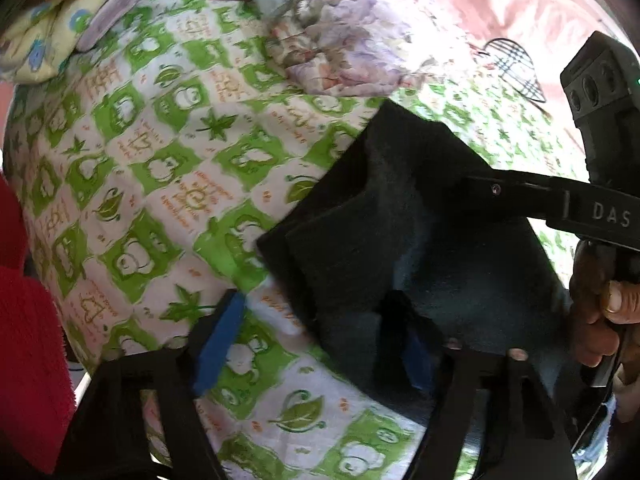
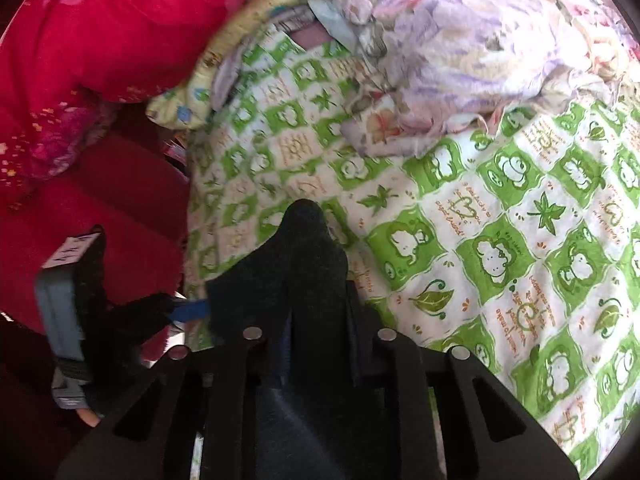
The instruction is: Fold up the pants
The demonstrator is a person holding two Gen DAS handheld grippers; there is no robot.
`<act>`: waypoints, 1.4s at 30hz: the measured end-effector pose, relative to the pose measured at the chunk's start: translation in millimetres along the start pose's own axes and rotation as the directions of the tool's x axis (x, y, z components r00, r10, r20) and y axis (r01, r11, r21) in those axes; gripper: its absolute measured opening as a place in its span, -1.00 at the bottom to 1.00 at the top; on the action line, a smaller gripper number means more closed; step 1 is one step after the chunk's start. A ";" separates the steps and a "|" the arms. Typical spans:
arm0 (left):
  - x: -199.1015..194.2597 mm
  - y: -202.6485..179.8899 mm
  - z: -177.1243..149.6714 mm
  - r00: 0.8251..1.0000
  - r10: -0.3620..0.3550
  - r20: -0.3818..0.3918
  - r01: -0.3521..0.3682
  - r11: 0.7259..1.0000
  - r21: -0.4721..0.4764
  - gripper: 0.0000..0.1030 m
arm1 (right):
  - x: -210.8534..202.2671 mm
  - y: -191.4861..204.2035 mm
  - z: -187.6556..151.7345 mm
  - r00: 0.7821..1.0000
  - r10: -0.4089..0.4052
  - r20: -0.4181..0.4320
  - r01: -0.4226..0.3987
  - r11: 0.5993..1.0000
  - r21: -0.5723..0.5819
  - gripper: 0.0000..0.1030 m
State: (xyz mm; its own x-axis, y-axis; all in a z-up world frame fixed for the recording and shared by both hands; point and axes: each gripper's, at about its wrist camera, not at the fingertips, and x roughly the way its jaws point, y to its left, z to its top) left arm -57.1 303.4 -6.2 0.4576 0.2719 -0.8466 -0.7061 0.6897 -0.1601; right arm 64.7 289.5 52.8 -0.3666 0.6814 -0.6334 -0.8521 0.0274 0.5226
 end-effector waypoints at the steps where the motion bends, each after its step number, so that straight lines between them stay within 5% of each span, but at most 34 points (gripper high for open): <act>1: -1.7 -3.4 0.8 1.000 -0.022 -0.005 0.022 1.000 0.007 0.06 | -4.6 3.0 -1.4 1.000 0.004 0.005 -0.004 1.000 -0.007 -0.57; 2: -3.6 -6.0 1.1 0.999 -0.034 -0.009 0.034 0.999 0.012 -0.11 | -8.6 6.7 -2.7 1.000 0.006 0.011 -0.006 1.000 -0.015 -0.58; 11: -45.1 -31.6 1.8 0.995 -0.075 0.063 0.070 0.995 0.075 -0.59 | -74.2 28.7 -23.2 0.991 0.013 0.132 -0.011 1.000 -0.018 -0.61; 23: -118.6 -94.4 -16.1 0.968 -0.175 0.181 0.121 0.954 0.273 -0.66 | -172.8 30.0 -75.0 0.941 -0.034 0.336 0.014 0.998 0.061 -0.62; 42: -140.6 -194.6 -69.6 0.956 -0.261 0.134 0.161 0.848 0.505 -0.67 | -254.8 8.0 -190.6 0.849 -0.135 0.511 0.021 0.974 0.224 -0.62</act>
State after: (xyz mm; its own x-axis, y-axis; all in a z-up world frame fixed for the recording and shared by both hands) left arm -21.7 84.3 108.7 0.6938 0.1697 -0.6998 -0.2525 0.9675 -0.0157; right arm 80.2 -23.3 109.6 -0.0054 0.9483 -0.3173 -0.7543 0.2044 0.6239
